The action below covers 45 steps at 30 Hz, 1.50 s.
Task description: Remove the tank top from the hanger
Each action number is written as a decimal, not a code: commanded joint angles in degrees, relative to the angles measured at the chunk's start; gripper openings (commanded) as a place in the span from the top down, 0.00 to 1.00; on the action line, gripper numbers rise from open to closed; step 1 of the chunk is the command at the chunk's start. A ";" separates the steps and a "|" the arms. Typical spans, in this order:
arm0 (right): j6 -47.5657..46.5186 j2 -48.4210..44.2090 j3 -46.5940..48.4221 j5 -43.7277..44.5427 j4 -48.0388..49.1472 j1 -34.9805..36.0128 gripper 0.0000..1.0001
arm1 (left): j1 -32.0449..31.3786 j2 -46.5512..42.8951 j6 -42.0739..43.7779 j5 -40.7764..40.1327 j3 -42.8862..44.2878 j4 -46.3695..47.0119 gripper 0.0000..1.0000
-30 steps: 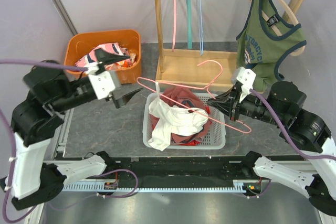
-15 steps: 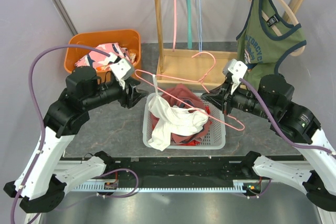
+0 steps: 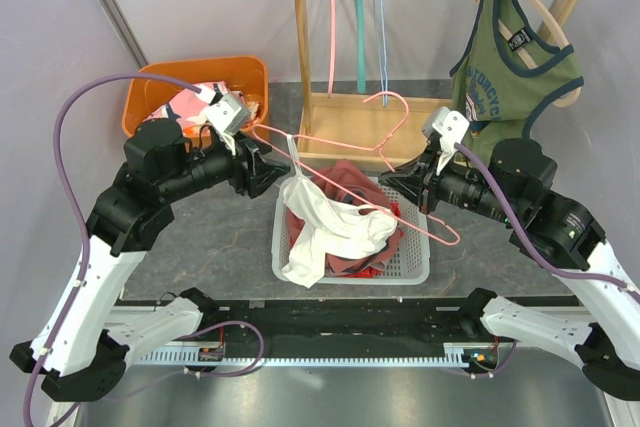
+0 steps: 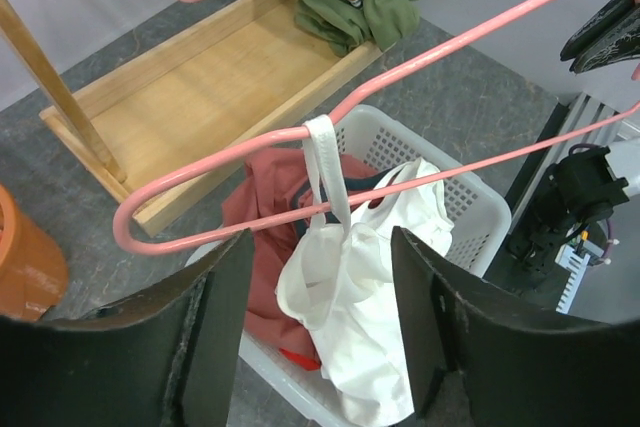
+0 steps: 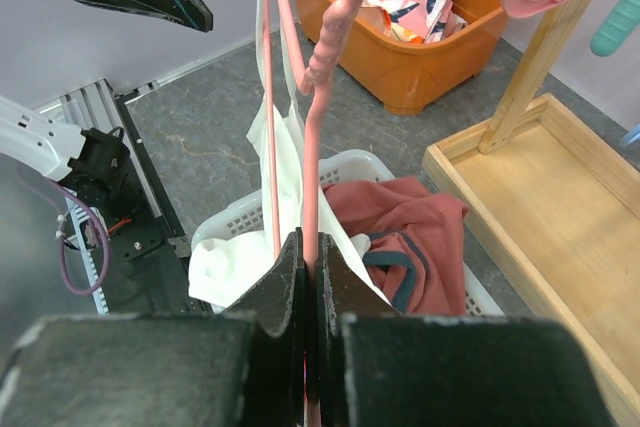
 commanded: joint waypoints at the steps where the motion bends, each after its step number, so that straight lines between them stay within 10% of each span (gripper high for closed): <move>1: 1.07 0.33 0.42 -0.15 4.14 -0.06 1.00 | 0.28 1.42 -3.22 1.66 1.76 3.60 0.30; 15: 1.07 -0.55 -1.25 -0.67 3.70 -0.06 1.00 | 0.19 6.34 -3.49 3.77 3.70 6.15 0.46; 25: 0.81 -2.22 -2.66 0.99 1.33 -0.06 1.00 | 0.19 6.26 -3.14 5.79 4.05 6.33 0.97; 45: -1.39 -7.66 4.80 8.55 -15.01 -0.14 1.00 | 0.37 4.76 5.12 -5.89 10.73 4.57 0.98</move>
